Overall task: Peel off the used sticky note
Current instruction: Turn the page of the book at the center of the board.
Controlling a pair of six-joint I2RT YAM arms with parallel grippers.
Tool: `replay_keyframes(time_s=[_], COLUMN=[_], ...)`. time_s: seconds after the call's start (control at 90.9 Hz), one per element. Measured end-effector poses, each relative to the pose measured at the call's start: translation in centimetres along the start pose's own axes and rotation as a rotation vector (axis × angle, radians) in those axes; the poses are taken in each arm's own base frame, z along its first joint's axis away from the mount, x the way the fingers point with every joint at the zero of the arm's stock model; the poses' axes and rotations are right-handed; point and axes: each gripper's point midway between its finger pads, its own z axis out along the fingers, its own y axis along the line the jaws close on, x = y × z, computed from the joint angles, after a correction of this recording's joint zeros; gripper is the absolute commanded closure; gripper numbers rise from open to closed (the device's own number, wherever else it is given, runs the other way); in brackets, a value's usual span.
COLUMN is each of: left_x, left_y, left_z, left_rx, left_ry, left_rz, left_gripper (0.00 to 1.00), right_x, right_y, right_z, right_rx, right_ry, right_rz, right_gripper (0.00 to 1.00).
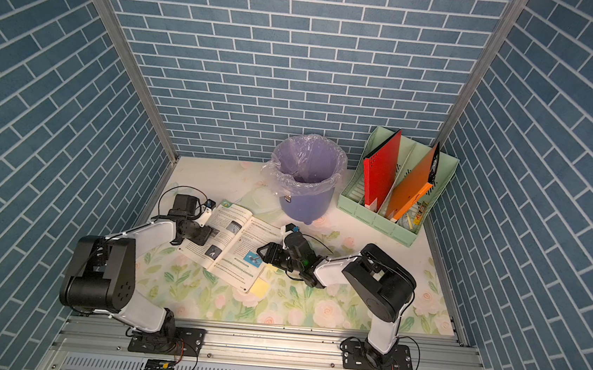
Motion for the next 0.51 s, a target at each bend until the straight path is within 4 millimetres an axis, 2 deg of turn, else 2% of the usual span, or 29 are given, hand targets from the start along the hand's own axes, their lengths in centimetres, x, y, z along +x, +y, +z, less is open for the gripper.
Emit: replay_keyframes(time_s=[0.209,0.506], left_x=[0.0,0.0], left_y=[0.0,0.1], left_z=[0.0,0.0], left_rx=[0.0,-0.003], left_ry=[-0.001,0.001], left_rz=[0.003,0.008], left_gripper=[0.38,0.38], right_x=[1.0,0.5], right_y=[-1.6,-0.6], right_z=[-0.4,0.4], right_rx=[0.026,-0.014], right_ry=[0.014,0.01], right_rz=[0.027,0.024], right_gripper=[0.35,0.36])
